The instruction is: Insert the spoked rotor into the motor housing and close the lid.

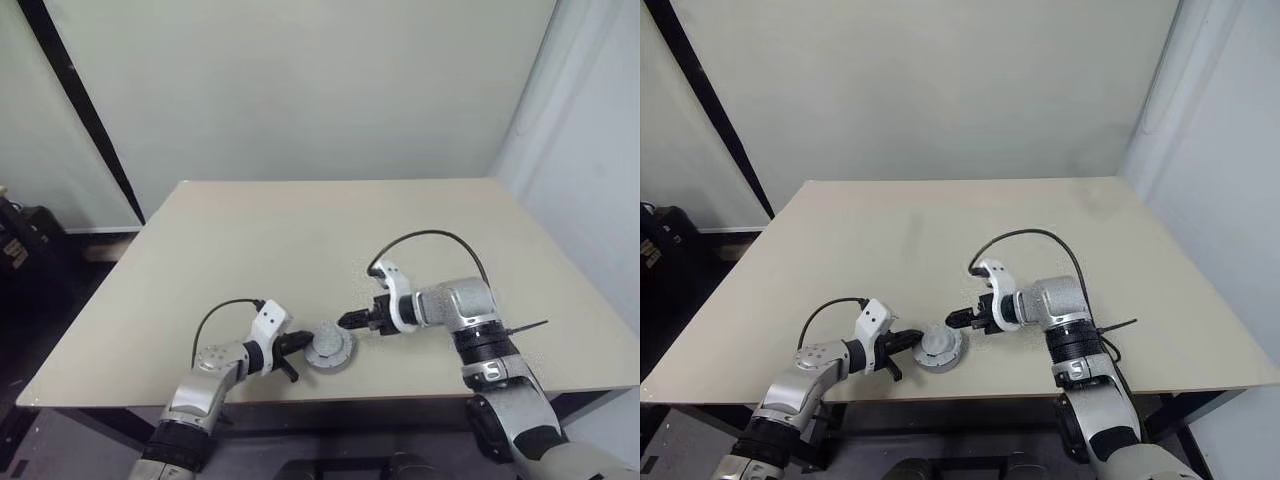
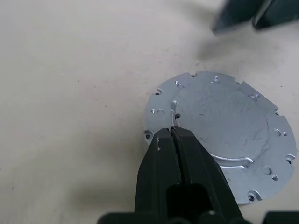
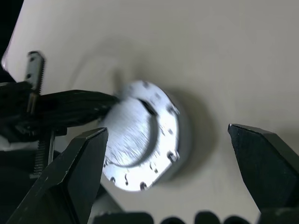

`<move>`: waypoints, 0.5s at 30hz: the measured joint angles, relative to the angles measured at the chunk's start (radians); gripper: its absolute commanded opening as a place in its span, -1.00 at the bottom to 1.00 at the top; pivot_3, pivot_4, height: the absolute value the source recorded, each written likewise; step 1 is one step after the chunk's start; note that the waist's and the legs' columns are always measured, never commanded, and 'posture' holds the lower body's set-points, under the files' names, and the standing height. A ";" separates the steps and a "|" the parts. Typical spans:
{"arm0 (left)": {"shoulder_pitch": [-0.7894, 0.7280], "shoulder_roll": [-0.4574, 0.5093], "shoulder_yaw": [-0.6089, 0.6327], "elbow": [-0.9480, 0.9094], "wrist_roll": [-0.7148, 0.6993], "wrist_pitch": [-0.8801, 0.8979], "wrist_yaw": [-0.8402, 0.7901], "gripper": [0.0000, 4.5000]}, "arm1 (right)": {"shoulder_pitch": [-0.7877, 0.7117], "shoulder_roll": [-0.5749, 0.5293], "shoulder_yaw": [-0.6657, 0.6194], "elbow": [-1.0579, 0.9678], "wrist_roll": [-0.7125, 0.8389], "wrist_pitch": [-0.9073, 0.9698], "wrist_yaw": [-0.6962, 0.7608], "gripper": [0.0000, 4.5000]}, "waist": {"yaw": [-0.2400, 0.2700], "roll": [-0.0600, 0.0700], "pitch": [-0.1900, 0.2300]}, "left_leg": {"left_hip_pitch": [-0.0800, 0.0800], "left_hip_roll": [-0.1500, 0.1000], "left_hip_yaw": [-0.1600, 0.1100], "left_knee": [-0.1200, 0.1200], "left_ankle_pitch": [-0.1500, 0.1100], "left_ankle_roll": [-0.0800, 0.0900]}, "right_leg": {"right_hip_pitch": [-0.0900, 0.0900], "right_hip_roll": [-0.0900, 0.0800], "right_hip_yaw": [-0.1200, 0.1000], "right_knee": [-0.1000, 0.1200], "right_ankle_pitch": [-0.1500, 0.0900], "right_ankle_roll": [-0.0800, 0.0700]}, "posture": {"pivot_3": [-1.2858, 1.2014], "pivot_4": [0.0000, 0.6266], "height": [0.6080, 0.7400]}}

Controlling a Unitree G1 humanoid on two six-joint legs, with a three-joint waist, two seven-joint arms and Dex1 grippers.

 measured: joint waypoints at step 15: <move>0.014 0.011 0.000 -0.036 0.001 0.025 -0.002 -1.00 | -0.015 0.097 -0.296 0.227 0.146 0.047 -0.146 1.00 | -0.001 0.000 0.000 | 0.000 0.000 0.000 -0.002 -0.001 0.002 | 0.001 0.001 0.000 -0.002 0.000 0.000 | 0.03 -1.00 1.00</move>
